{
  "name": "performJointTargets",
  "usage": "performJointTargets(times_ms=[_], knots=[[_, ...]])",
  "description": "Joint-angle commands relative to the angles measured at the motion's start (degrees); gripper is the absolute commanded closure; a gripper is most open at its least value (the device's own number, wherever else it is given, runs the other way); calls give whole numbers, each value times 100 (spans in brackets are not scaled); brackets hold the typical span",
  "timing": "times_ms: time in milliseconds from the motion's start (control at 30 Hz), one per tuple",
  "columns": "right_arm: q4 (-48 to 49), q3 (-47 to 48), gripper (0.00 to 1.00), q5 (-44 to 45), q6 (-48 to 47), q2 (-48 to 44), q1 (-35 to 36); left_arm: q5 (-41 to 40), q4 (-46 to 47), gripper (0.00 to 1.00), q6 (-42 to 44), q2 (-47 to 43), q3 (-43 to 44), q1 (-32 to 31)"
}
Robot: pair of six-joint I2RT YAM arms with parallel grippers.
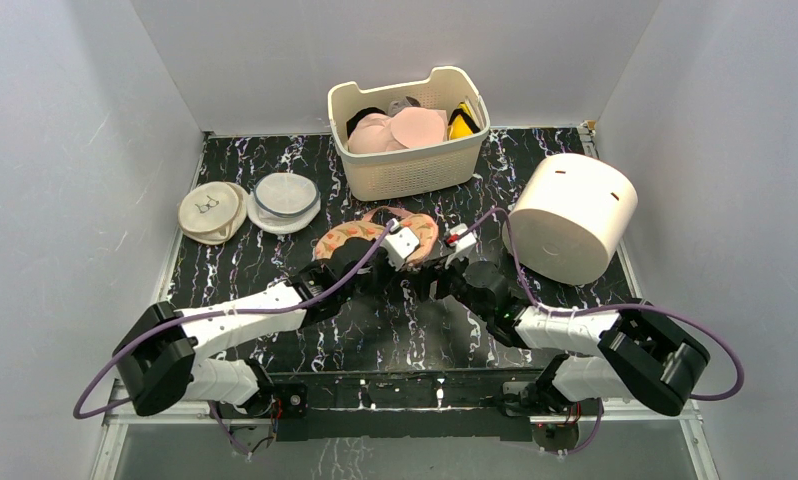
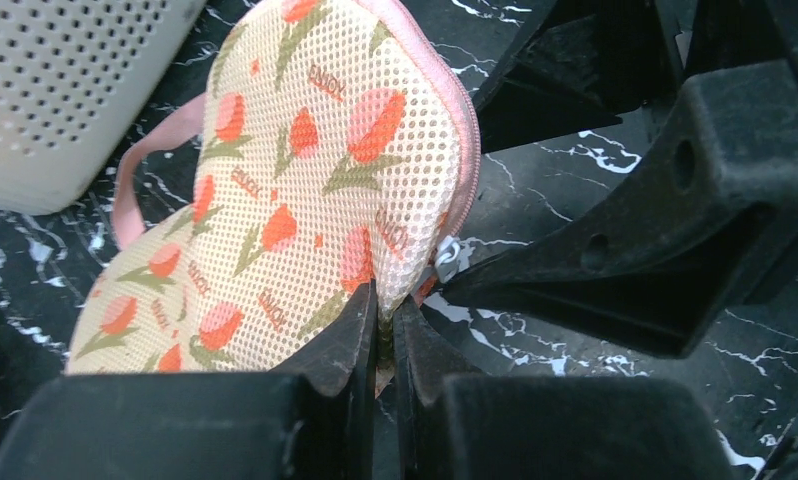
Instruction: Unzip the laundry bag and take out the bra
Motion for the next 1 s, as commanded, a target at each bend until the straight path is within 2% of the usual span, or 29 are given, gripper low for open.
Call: performJointTargets(times_ms=[0,100,167,267,333,400,533,667,833,967], knots=[[680,189,30,387,343,149,19,382,-138,100,-445,262,342,47],[687,55,28,492,354,28,35,497,-263,100,-504,439,463,49],[777,-343,22,564,271,-121,46,516,-374,100,-638,467,540,61],[707,-451,14,-277,-845,-387,169,601,-221,100,-1037,398,494,191],[576,-561,9,-152,-1558,-687,392,703,-247,100,-1221,415,564,266],[802,-823,8,-183,-2226,-1020,487,787,-350,100,-1507,435,653,370],[1514,-1222,14,-460,-3317,-1426,503,976,-536,100,-1712,439,824,470],[2255,-1259,27,-608,-4205,-1132,510,969,-673,100,-1764,352,886,479],[2908,-935,29,-1012,-5191,-466,509,941,-743,100,-1770,286,911,501],[3059,-608,32,-1002,-5592,-53,503,922,-785,100,-1727,226,921,507]])
